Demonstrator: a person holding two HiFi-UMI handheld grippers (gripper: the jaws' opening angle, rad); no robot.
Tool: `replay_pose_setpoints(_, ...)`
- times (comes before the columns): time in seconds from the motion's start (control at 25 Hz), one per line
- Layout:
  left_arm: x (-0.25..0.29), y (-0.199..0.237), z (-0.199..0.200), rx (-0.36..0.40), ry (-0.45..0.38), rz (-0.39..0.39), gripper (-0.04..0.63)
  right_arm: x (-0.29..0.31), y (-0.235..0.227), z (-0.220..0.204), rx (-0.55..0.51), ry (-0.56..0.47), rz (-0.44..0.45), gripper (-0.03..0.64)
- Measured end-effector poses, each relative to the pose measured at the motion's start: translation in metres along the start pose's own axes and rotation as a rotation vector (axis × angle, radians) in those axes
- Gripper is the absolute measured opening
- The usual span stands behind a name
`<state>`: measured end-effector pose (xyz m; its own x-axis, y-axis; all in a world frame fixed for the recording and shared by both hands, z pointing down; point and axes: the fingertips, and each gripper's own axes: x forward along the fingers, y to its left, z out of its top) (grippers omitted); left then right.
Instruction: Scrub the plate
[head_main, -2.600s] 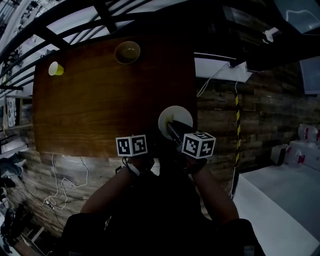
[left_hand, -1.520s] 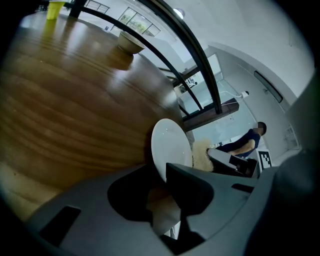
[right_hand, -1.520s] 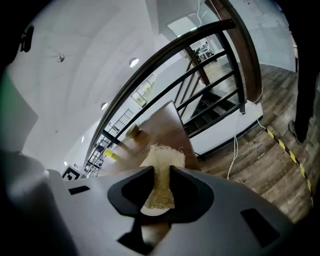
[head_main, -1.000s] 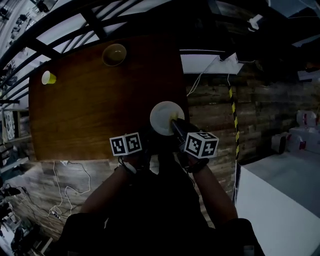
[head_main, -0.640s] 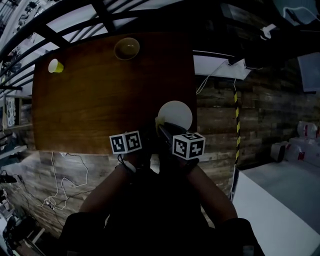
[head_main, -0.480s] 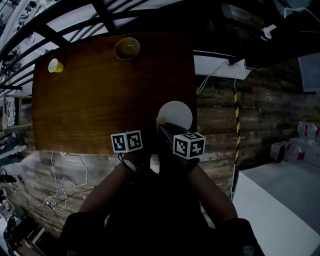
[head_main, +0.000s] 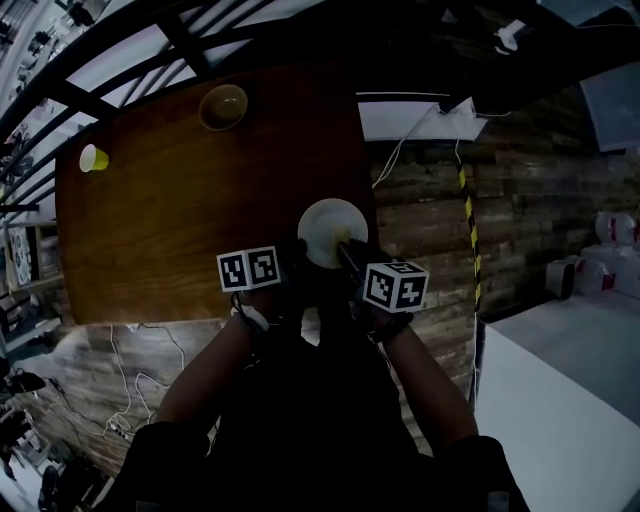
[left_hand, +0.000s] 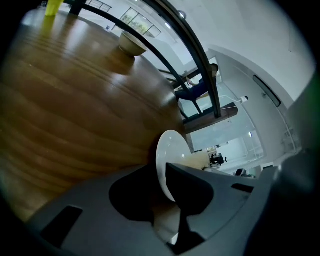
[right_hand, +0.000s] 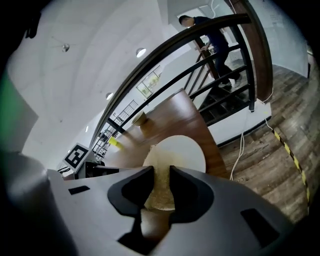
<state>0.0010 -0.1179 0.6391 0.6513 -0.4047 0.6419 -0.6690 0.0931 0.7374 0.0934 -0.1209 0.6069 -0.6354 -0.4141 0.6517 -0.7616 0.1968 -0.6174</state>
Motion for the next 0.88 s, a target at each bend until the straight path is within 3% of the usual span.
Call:
replay_pose_setpoints(0.24,0.009,-0.008,-0.008,-0.021,0.039,-0.004,0.057,-0.029,-0.025,0.013,0.054,-0.068,-0.042,0.110)
replay_pose_setpoints(0.4,0.010,-0.008,-0.008,-0.053,0.019,-0.015,0.054,-0.037,-0.012,0.017,0.043,-0.087,-0.021,0.109)
replay_pose_setpoints(0.68,0.010,-0.006,-0.008,-0.079,0.002,-0.025,0.054,-0.011,0.047,-0.015,-0.048,0.015,0.094,0.109)
replay_pose_setpoints(0.88,0.009,-0.006,-0.008,-0.062,0.002,-0.023,0.054,0.003,0.055,-0.037,-0.060,0.079,0.112,0.109)
